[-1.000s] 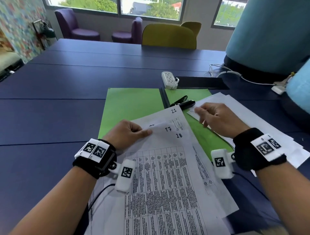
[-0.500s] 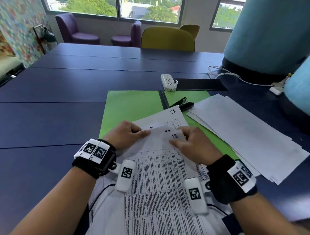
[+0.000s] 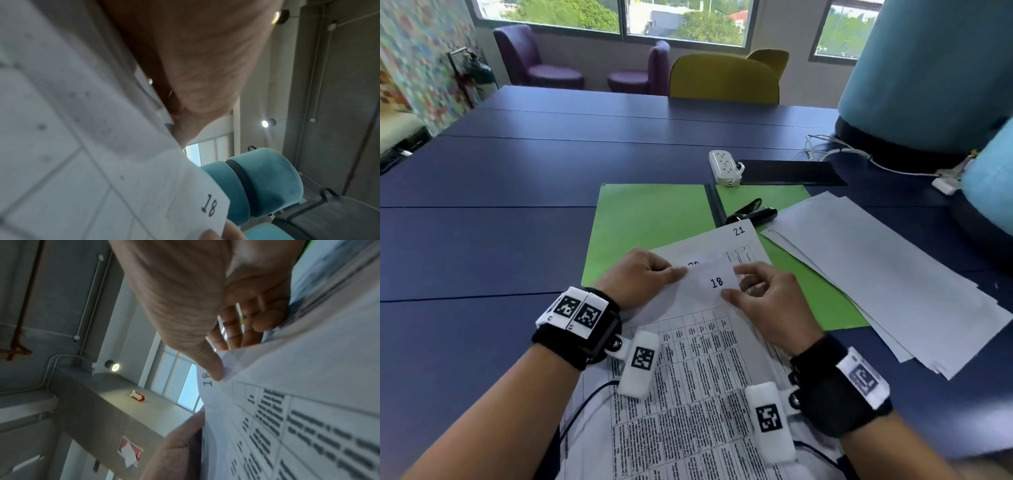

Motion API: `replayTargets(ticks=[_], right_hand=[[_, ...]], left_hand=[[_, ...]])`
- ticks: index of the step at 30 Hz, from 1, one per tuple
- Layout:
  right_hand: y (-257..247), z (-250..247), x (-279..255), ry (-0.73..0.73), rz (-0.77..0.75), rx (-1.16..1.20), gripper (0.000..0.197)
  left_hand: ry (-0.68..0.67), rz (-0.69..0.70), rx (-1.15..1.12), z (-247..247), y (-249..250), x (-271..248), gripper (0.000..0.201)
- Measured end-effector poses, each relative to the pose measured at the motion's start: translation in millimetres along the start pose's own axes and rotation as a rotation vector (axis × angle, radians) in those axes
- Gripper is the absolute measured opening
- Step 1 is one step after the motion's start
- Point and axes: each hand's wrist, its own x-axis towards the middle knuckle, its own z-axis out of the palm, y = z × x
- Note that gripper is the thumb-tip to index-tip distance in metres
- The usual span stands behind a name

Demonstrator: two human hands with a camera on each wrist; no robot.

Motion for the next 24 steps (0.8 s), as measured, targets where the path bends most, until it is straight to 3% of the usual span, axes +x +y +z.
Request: replayTargets(ticks=[7,19,24], right_hand=[[6.6,-7.4,-9.9,0.061,-0.048,0.059,0.041],[7.2,-6.4,-11.7,0.024,-0.088,0.099,0.049],[7.2,-7.8,-14.8,0.003,-0.080,0.121,0.044]], left_hand=[[0.036,-0.034,-0.113,4.8,-2.8,-3.1,0.062],[-0.064,-0.052,-0.120,-3.8,3.4,-11.1,0.034],[-0.052,-0.019,-0.077,-4.5,2.1,-12.4,0.035]])
